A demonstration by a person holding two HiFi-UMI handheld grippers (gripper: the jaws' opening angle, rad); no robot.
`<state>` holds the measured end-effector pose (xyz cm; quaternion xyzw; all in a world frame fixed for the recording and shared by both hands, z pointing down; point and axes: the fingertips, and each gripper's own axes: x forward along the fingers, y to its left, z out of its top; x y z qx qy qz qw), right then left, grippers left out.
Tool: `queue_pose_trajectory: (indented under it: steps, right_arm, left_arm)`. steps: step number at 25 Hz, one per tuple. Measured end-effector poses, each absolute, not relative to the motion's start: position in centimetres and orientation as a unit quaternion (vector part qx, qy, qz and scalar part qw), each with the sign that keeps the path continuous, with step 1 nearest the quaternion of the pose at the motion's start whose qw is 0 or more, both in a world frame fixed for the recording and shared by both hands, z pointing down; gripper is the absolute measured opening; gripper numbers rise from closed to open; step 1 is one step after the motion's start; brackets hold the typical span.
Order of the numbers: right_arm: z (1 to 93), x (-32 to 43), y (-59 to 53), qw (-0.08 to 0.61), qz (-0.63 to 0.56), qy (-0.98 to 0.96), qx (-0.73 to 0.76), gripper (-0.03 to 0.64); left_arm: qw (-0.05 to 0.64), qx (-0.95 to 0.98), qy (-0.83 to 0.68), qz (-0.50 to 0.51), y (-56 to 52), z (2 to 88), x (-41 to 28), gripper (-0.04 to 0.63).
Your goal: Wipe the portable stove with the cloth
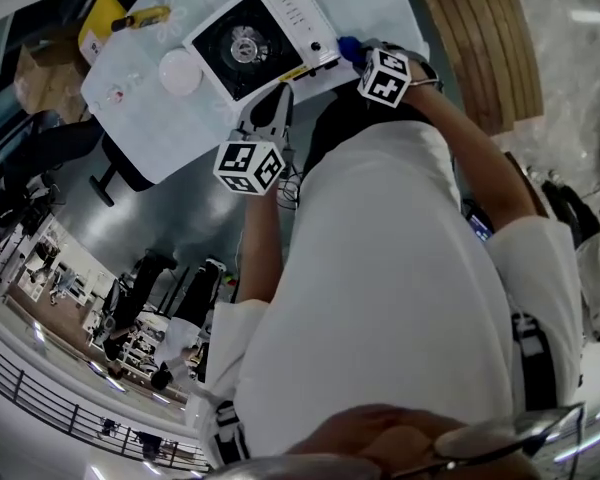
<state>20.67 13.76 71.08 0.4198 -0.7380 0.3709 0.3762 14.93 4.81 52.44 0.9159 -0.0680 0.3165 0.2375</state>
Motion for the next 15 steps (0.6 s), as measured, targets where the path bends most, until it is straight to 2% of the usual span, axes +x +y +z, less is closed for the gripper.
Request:
queue_pose_trajectory:
  steps: [15]
  right_arm:
    - [66.4, 26.1, 12.1, 0.370, 0.340, -0.739, 0.450, 0.123]
  left_arm:
    - [0.241, 0.916, -0.107, 0.303, 3.2, 51.6, 15.5, 0.032]
